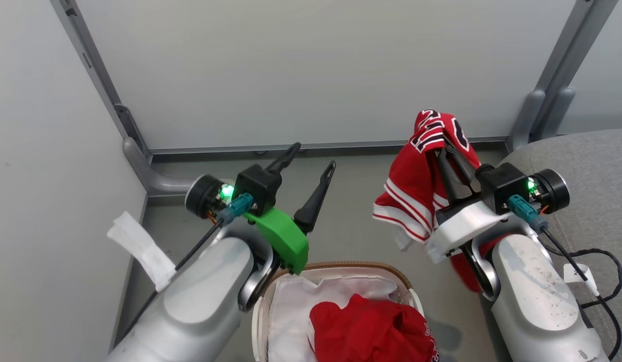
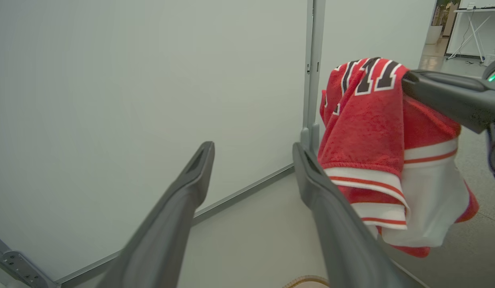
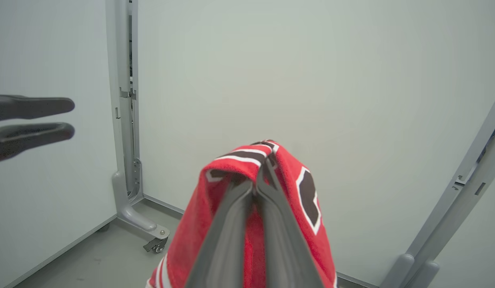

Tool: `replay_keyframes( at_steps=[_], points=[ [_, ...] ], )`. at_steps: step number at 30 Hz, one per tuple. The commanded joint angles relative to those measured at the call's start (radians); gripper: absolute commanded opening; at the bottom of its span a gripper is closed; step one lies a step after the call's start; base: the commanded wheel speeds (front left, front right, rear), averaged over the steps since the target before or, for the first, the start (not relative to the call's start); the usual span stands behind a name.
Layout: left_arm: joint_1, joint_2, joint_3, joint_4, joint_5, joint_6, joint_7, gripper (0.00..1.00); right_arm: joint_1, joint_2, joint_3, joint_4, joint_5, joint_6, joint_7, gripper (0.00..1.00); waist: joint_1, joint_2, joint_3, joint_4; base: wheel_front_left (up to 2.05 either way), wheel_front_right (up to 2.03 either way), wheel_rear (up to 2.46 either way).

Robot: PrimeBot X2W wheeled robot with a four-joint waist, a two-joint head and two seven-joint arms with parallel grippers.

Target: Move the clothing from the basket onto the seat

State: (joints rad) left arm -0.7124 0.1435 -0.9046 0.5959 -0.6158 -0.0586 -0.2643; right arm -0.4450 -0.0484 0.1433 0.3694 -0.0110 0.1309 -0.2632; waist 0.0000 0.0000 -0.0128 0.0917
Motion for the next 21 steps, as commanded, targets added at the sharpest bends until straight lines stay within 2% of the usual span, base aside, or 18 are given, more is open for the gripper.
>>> replay_keyframes(
  at_steps=[1,10,16,21],
  points=[
    [0.046,0.002,0.023,-0.011,0.016,-0.008,0.000,1.00,0.010,-0.004,-0.008,-0.010,-0.009,0.000,-0.002,0.00,0.0000,0.0000,0.005,-0.004,0.00,0.00,0.00],
    [0.280,-0.032,0.180,-0.067,0.109,-0.048,0.000,1.00,0.030,-0.004,-0.036,-0.038,-0.024,0.000,-0.002,0.00,0.0000,0.0000,0.021,-0.023,0.00,0.00,0.00],
    [0.344,-0.054,0.260,-0.092,0.158,-0.063,0.000,1.00,0.035,-0.004,-0.051,-0.043,-0.027,0.000,-0.002,0.00,0.0000,0.0000,0.026,-0.035,0.00,0.00,0.00],
    [0.372,-0.070,0.290,-0.096,0.191,-0.070,0.000,1.00,0.044,-0.004,-0.063,-0.048,-0.038,0.000,-0.002,0.00,0.0000,0.0000,0.029,-0.056,0.00,0.00,0.00]
  ],
)
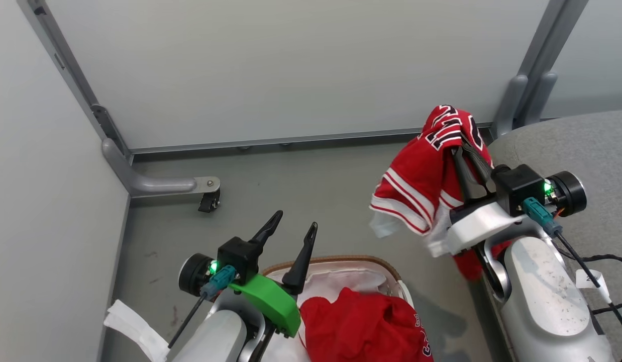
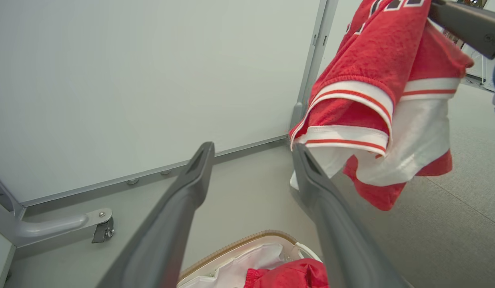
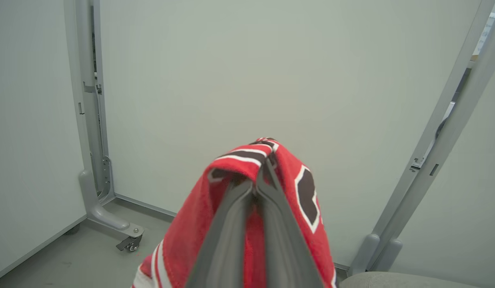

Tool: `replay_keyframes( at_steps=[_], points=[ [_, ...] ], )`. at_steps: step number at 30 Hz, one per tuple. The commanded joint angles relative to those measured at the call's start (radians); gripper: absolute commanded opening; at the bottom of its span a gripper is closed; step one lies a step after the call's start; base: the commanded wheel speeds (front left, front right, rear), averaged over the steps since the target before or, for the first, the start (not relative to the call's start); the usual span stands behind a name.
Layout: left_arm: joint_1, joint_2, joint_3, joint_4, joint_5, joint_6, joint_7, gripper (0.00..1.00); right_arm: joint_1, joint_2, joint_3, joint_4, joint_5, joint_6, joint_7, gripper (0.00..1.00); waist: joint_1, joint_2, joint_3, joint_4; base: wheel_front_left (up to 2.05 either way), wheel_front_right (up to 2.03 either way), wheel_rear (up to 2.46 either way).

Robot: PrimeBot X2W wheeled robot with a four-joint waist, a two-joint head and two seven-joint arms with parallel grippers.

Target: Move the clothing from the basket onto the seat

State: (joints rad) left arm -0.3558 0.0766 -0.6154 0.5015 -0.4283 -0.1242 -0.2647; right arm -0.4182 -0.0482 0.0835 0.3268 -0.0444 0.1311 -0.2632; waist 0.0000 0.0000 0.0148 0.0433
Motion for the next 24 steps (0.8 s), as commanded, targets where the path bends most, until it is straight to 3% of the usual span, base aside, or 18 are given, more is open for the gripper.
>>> replay_keyframes(
  at_steps=[1,8,18,24],
  points=[
    [0.021,-0.007,0.004,-0.003,0.011,-0.005,0.001,1.00,0.022,-0.004,-0.008,-0.007,-0.010,-0.001,-0.002,0.00,0.0000,0.0000,0.004,-0.016,0.00,0.00,0.00],
    [0.042,-0.018,0.014,-0.021,0.040,-0.008,0.001,1.00,0.042,-0.004,-0.049,-0.029,-0.045,-0.001,-0.002,0.00,0.0000,0.0000,0.027,-0.115,0.00,0.00,0.00],
    [0.005,-0.024,-0.036,-0.031,0.043,-0.007,0.001,1.00,0.028,-0.003,-0.073,-0.055,-0.058,-0.001,-0.002,0.00,0.0000,0.0000,0.092,-0.322,0.00,0.00,0.00],
    [-0.021,-0.024,-0.055,-0.030,0.044,-0.008,0.001,1.00,0.019,-0.003,-0.088,-0.054,-0.050,-0.001,-0.002,0.00,0.0000,0.0000,0.129,-0.400,0.00,0.00,0.00]
  ],
)
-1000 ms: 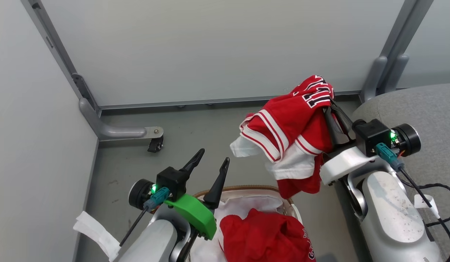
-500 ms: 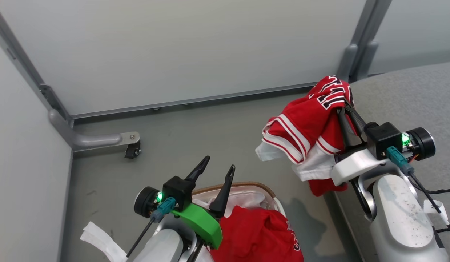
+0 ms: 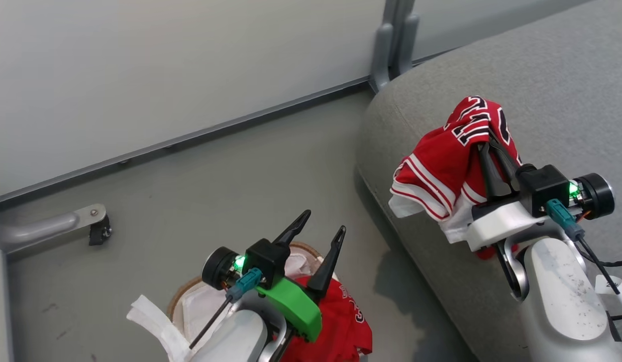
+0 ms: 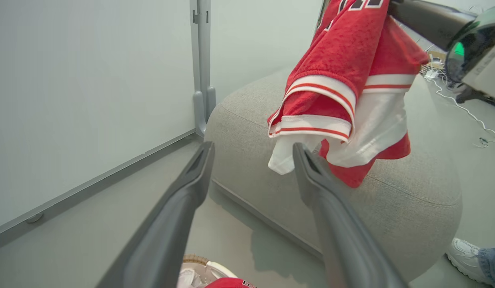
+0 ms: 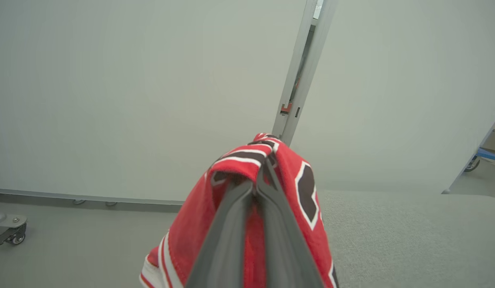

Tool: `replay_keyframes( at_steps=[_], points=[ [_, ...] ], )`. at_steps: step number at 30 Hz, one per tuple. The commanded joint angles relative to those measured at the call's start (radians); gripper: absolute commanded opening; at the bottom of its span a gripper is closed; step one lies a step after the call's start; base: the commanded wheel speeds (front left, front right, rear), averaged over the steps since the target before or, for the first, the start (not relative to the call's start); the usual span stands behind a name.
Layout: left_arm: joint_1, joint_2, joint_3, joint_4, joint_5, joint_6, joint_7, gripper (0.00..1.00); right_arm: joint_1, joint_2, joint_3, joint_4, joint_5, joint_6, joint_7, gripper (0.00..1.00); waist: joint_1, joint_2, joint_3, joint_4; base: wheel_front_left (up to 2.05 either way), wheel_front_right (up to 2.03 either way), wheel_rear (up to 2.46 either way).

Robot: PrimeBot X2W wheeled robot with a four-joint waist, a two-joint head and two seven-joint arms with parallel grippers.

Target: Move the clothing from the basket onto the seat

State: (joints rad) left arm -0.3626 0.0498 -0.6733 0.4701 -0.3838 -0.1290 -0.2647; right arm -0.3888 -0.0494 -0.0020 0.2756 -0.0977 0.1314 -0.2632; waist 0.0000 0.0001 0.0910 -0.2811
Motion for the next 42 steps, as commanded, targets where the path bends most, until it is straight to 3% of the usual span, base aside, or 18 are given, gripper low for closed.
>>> replay_keyframes(
  at_steps=[1,7,15,31,37,42],
  points=[
    [-0.019,0.004,0.001,0.000,0.000,-0.003,0.001,1.00,-0.012,-0.002,-0.006,-0.004,0.004,-0.001,-0.002,0.00,0.0000,-0.0001,0.058,-0.083,0.00,0.00,0.00],
    [-0.047,0.015,-0.019,-0.008,0.006,-0.003,0.001,1.00,-0.030,-0.002,-0.037,-0.004,0.006,-0.001,-0.002,0.00,0.0000,-0.0001,0.101,-0.103,0.00,0.00,0.00],
    [-0.106,0.041,-0.043,-0.031,0.017,-0.003,0.001,1.00,-0.179,-0.029,-0.123,-0.003,-0.029,-0.001,-0.002,0.00,0.0000,-0.0001,0.222,-0.064,0.00,0.00,0.00],
    [-0.284,0.115,-0.055,-0.088,0.068,-0.003,0.000,1.00,-0.683,-0.269,-0.349,0.114,-0.046,-0.001,-0.002,0.00,0.0000,-0.0001,0.564,0.034,0.00,0.00,0.00],
    [-0.305,0.132,-0.053,-0.105,0.088,-0.003,0.001,1.00,-0.726,-0.299,-0.424,0.208,-0.063,-0.001,-0.002,0.00,0.0000,-0.0001,0.645,0.046,0.00,0.00,0.00],
    [-0.292,0.129,-0.056,-0.109,0.091,-0.003,0.001,1.00,-0.656,-0.297,-0.444,0.262,-0.085,-0.001,-0.002,0.00,0.0000,-0.0001,0.675,0.058,0.00,0.00,0.00]
  ],
)
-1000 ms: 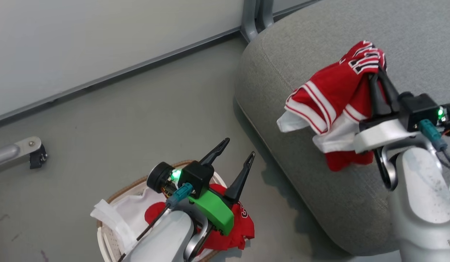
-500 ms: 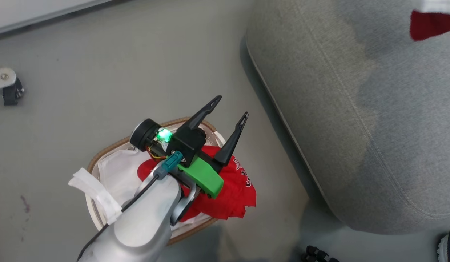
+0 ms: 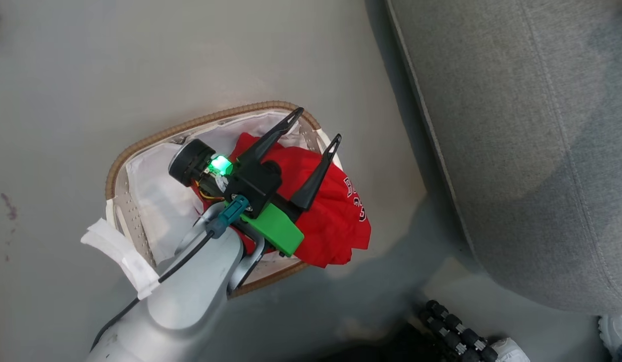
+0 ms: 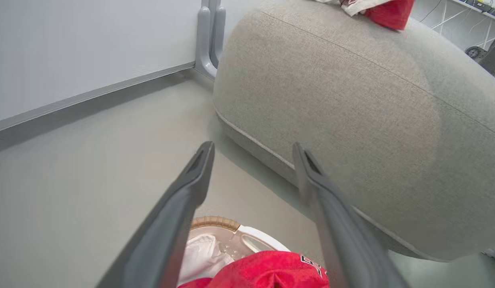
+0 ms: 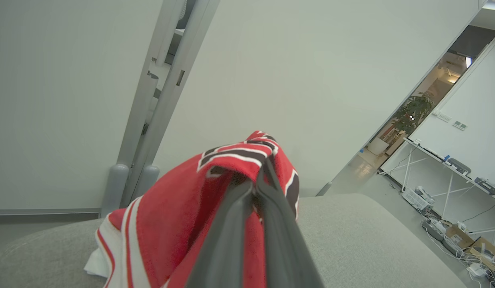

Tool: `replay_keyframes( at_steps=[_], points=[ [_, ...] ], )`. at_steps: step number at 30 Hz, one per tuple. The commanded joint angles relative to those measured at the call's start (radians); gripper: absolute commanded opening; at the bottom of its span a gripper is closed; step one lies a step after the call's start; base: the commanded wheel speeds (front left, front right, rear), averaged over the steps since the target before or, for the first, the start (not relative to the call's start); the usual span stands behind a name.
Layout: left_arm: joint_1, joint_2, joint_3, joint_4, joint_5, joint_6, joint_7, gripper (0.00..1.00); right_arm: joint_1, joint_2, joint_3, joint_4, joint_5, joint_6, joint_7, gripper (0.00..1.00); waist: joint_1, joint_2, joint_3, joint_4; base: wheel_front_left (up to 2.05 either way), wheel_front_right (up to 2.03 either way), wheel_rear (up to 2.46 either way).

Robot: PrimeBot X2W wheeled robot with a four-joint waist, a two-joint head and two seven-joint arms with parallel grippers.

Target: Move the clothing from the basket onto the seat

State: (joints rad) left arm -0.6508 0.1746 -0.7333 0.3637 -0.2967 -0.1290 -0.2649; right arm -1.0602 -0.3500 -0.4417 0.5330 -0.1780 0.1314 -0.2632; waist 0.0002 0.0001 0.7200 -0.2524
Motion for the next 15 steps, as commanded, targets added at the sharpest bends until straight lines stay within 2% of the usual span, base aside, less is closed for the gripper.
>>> replay_keyframes(
  at_steps=[1,12,13,14,15],
  points=[
    [0.004,0.005,0.006,-0.002,0.005,-0.003,0.001,1.00,0.029,0.009,-0.011,0.011,-0.005,-0.001,-0.002,0.00,-0.0002,-0.0001,0.049,0.030,0.00,0.00,0.00],
    [0.037,-0.001,0.001,0.016,0.011,-0.003,0.001,1.00,0.159,0.099,-0.062,0.078,-0.006,-0.001,-0.002,0.00,-0.0002,-0.0001,0.030,0.021,0.00,0.00,0.00],
    [0.040,-0.004,0.000,0.017,0.010,-0.003,0.001,1.00,0.170,0.109,-0.065,0.071,-0.011,-0.001,-0.002,0.30,-0.0002,-0.0001,0.024,0.021,0.00,0.00,0.00],
    [0.042,-0.007,0.000,0.018,0.008,-0.003,0.001,1.00,0.178,0.117,-0.063,0.063,-0.012,-0.001,-0.002,0.37,-0.0002,-0.0001,0.019,0.022,0.00,0.00,0.00],
    [0.044,-0.008,-0.001,0.017,0.007,-0.003,0.001,1.00,0.188,0.124,-0.063,0.054,-0.013,-0.001,-0.002,0.97,-0.0002,-0.0001,0.012,0.023,0.00,0.00,0.00]
  ],
)
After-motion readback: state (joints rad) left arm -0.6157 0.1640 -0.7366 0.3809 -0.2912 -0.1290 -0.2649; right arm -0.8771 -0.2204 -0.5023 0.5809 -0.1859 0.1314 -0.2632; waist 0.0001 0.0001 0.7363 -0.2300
